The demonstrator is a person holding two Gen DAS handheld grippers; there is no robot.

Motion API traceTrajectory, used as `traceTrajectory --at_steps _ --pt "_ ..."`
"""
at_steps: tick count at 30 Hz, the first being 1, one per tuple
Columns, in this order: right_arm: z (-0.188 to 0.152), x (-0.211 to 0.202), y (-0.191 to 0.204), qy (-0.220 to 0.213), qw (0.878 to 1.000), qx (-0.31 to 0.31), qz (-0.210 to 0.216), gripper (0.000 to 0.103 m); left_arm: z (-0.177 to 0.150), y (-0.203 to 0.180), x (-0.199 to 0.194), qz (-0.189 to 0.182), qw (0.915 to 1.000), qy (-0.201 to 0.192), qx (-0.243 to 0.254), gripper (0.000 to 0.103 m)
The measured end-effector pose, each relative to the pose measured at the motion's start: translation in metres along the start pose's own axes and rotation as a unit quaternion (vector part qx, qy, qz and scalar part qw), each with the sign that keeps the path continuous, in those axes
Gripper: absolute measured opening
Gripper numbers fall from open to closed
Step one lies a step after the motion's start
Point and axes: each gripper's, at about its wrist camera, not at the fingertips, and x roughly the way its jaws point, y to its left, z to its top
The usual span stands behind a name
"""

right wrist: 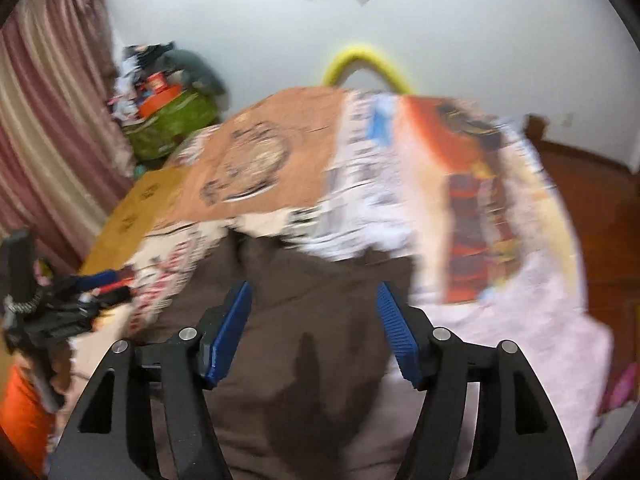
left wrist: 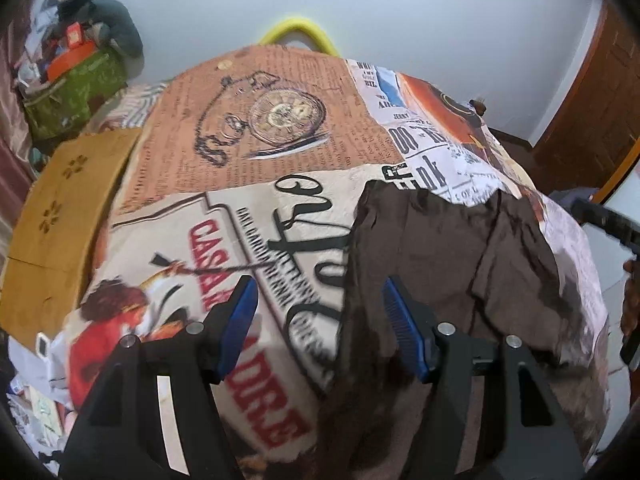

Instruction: Fold small clothes

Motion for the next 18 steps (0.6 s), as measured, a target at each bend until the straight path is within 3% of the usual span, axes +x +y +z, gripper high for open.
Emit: traceTrajectory --at_steps 4,9,11,12,13,18 --pt "-0.01 0.025 -0.032 0.044 0.999 0.019 -0.016 0.06 0.015 -0.007 0.046 -0.018 0.9991 0.036 -0.013 0.065" --pt "-0.022 0.056 -0.031 0.07 0.998 -0.01 0.001 0.041 0.02 -0.023 0.079 -0.039 0.9971 0.065 -0.001 0.064" --pt "-0.021 0.061 -0.024 0.056 0.998 -0.029 0.003 0.029 0.02 -0.028 0.085 -0.022 0.9974 0.068 0.014 0.06" --pt "-0.019 0.065 -0.022 0.052 0.998 -0.038 0.004 0.013 0.02 -0.028 0.087 -0.015 0.9974 0.068 0.018 0.059" --pt "-0.017 0.07 -0.018 0.051 0.998 -0.046 0.004 0.007 0.02 -0.029 0.089 0.002 0.9974 0.068 0.025 0.056" --pt "-0.003 0.088 -0.01 0.031 0.997 -0.068 -0.012 0.007 0.021 -0.024 0.089 0.064 0.9951 0.057 0.049 0.05"
